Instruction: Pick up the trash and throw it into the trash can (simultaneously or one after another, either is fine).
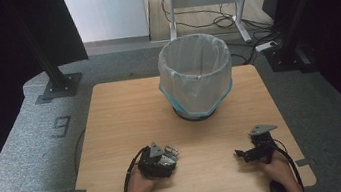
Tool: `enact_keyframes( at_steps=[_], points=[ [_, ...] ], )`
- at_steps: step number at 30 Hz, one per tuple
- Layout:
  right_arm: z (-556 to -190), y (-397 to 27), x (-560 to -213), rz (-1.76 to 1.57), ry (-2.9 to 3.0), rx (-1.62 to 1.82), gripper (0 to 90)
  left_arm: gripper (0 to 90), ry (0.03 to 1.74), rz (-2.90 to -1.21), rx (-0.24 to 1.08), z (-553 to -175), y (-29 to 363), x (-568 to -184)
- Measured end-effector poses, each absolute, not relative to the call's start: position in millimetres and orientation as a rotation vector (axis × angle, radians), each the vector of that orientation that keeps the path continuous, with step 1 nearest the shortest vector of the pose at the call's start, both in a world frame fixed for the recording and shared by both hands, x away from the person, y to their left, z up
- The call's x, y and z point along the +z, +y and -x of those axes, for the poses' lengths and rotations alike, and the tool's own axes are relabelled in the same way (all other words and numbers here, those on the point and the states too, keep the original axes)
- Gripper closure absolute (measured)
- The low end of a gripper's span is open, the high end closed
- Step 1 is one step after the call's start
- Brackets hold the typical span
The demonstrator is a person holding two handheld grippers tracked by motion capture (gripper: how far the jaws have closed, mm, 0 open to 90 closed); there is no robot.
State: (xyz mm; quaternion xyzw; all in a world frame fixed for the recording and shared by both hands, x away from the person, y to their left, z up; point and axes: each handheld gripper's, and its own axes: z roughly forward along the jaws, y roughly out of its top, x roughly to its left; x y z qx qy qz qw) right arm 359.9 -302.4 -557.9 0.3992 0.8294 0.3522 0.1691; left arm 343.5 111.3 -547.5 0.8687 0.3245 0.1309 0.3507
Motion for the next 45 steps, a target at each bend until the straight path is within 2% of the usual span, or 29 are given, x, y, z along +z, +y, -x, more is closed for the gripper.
enact_keyframes(
  at_steps=[3, 6, 22, 45],
  points=[
    [-360, -302, -558, -1.135, 2.358, 1.002, 0.0, 30.3, 0.832, -2.249, 0.336, -343, 113, -546],
    [-360, -302, -558, -1.134, 2.358, 1.001, 0.0, 33.7, 0.835, -2.254, 0.332, -343, 114, -545],
    [-360, -302, -558, -1.134, 2.358, 1.001, 0.0, 33.9, 0.863, -2.245, 0.334, -347, 121, -533],
    [-360, -302, -558, -1.135, 2.358, 1.001, 0.0, 34.0, 0.865, -2.202, 0.318, -363, 131, -486]
  ],
)
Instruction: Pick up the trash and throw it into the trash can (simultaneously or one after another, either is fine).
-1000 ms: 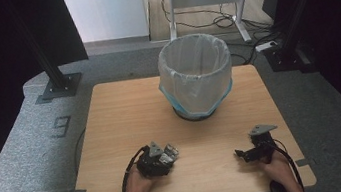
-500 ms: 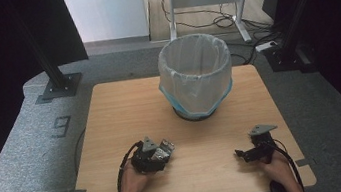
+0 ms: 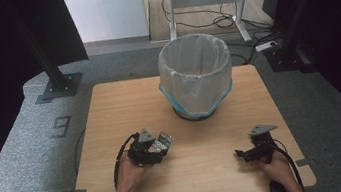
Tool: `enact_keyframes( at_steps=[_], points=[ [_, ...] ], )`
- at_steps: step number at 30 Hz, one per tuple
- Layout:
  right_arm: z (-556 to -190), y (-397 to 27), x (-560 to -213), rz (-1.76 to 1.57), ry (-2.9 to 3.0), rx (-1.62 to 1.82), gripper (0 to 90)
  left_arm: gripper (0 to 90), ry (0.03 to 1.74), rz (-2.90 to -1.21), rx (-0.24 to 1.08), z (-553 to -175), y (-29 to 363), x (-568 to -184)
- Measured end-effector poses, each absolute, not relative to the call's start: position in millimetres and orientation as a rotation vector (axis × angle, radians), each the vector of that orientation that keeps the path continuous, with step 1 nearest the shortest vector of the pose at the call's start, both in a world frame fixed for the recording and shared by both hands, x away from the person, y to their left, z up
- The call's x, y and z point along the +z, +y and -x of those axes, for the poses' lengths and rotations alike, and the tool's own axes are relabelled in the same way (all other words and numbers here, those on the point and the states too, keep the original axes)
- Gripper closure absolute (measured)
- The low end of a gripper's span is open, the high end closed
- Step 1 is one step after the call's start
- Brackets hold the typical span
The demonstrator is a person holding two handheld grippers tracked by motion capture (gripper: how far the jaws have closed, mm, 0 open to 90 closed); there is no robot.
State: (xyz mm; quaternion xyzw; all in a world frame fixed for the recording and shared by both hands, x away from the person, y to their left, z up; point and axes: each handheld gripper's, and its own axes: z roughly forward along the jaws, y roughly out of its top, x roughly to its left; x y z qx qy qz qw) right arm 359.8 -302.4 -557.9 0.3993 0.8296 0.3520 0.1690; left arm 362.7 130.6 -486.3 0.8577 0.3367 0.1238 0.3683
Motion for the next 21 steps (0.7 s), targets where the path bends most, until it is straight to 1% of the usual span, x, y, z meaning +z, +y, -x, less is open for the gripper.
enact_keyframes(
  at_steps=[9, 21],
  points=[
    [-360, -302, -558, -1.135, 2.359, 1.000, 0.0, 34.0, 0.875, -2.189, 0.314, -371, 135, -472],
    [-360, -302, -558, -1.133, 2.359, 1.000, 0.0, 34.0, 0.860, -2.186, 0.350, -381, 138, -438]
  ],
)
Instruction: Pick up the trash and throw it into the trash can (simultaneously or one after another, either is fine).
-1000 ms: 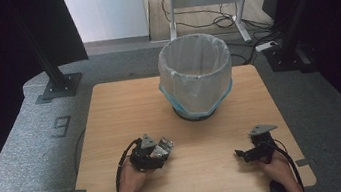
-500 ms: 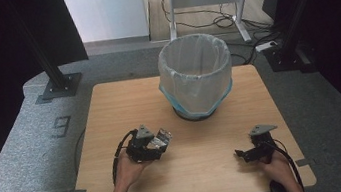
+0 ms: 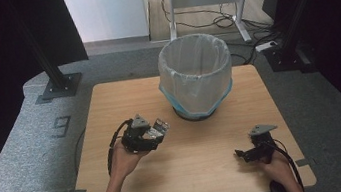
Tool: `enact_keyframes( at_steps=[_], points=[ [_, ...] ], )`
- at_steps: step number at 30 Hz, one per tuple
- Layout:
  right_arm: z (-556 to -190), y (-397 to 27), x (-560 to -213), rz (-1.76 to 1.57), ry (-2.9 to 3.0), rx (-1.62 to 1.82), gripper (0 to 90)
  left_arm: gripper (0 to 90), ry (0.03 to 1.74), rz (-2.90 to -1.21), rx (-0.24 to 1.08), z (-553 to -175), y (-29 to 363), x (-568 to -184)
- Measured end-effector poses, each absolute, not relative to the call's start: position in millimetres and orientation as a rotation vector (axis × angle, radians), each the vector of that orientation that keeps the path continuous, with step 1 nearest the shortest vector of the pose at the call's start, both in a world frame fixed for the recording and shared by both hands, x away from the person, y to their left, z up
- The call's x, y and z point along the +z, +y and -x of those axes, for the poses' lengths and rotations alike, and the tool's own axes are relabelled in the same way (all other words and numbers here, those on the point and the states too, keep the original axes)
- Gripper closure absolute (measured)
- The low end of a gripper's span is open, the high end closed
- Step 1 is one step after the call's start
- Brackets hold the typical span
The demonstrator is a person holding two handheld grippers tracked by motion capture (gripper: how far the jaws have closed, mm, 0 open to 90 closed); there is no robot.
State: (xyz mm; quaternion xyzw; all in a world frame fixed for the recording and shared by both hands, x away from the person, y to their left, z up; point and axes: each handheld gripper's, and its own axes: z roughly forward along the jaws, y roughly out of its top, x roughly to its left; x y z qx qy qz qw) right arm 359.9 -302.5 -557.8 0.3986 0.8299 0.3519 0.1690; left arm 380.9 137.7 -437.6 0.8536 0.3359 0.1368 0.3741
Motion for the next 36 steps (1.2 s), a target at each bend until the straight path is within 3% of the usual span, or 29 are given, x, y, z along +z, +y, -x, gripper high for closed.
enact_keyframes(
  at_steps=[36],
  points=[
    [-360, -303, -558, -1.133, 2.361, 0.996, 0.0, 34.0, 0.825, -2.176, 0.340, -409, 131, -356]
  ],
)
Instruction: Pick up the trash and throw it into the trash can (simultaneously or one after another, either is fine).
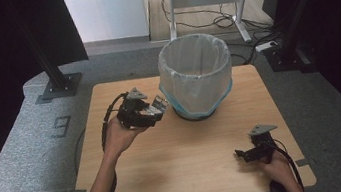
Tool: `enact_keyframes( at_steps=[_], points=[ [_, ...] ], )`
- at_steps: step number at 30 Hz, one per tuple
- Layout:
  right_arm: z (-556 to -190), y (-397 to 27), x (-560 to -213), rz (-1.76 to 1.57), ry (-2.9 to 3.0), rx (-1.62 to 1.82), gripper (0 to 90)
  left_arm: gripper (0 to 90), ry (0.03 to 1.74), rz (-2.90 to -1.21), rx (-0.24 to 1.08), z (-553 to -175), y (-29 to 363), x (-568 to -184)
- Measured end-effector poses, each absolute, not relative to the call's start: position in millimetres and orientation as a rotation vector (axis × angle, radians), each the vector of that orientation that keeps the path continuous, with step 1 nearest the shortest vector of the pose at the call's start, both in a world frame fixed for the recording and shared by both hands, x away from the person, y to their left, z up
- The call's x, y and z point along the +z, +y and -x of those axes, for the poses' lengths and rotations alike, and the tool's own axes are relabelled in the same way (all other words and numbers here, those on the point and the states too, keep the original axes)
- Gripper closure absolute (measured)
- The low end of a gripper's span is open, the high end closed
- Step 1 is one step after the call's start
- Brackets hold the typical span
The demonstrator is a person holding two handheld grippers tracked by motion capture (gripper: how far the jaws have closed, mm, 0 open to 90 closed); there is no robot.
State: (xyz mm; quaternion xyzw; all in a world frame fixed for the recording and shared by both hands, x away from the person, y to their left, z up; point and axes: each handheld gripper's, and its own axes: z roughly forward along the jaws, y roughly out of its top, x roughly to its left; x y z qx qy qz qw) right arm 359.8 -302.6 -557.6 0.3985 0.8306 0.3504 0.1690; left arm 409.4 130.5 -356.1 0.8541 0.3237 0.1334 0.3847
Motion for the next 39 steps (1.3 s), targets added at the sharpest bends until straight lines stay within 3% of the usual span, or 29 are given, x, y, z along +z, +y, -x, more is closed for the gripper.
enact_keyframes(
  at_steps=[39],
  points=[
    [-360, -303, -558, -1.134, 2.361, 0.996, 0.0, 34.0, 0.808, -2.151, 0.379, -444, 111, -272]
  ],
)
